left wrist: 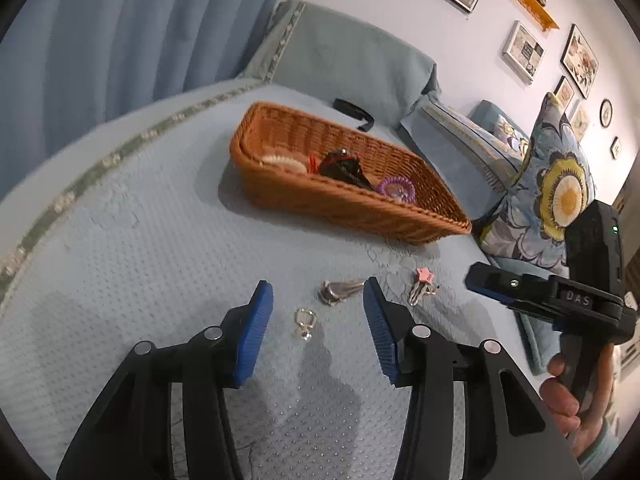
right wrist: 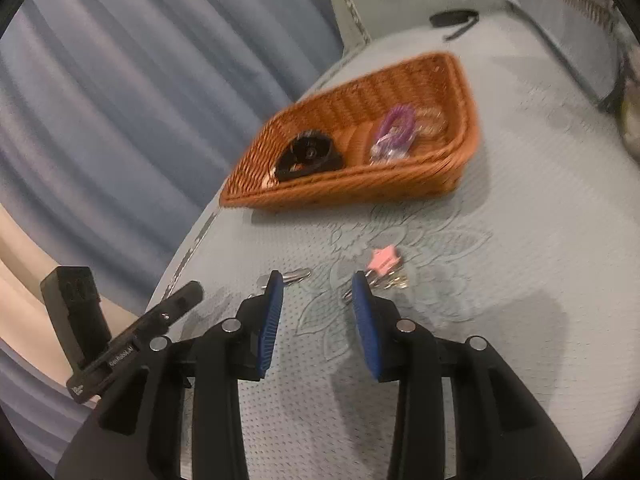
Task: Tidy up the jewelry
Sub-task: 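Grasp the pink star hair clip with the right tool while the left grasps the gold clasp, then carry the star clip and gold clasp into the basket and open both tools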
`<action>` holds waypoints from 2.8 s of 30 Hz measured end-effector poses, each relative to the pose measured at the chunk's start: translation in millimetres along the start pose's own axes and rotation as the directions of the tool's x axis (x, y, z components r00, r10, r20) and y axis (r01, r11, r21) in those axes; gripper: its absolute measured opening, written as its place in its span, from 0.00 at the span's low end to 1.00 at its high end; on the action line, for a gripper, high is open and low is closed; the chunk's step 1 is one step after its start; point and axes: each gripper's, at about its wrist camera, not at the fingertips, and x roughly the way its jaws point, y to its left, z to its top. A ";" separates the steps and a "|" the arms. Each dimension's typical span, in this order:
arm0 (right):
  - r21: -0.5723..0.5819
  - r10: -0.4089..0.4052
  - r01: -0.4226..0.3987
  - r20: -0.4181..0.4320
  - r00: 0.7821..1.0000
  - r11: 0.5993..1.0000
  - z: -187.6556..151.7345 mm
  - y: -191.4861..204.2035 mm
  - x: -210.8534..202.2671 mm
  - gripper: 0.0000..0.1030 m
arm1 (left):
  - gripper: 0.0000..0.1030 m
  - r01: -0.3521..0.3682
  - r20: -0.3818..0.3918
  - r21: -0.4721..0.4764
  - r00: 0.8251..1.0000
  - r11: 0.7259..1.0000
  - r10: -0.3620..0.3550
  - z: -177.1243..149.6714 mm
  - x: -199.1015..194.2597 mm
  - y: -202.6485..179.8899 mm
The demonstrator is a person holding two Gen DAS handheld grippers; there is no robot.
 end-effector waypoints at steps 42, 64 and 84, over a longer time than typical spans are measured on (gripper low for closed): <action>-0.257 -0.204 0.188 -0.035 0.978 0.948 -31.3 33.4 55.3 0.20 | 0.08 -0.094 -0.138 0.281 0.981 0.955 0.137 -18.3 39.7 -18.0; -0.255 -0.114 0.171 0.223 0.968 0.952 -8.7 41.3 -37.8 0.20 | 0.08 0.087 0.185 0.223 0.974 0.971 -0.130 24.2 -41.3 -56.2; -0.153 -0.195 0.226 0.195 0.961 0.962 127.1 -7.1 49.4 0.20 | 0.09 -0.026 0.099 0.115 0.995 0.993 0.014 122.0 74.9 -20.4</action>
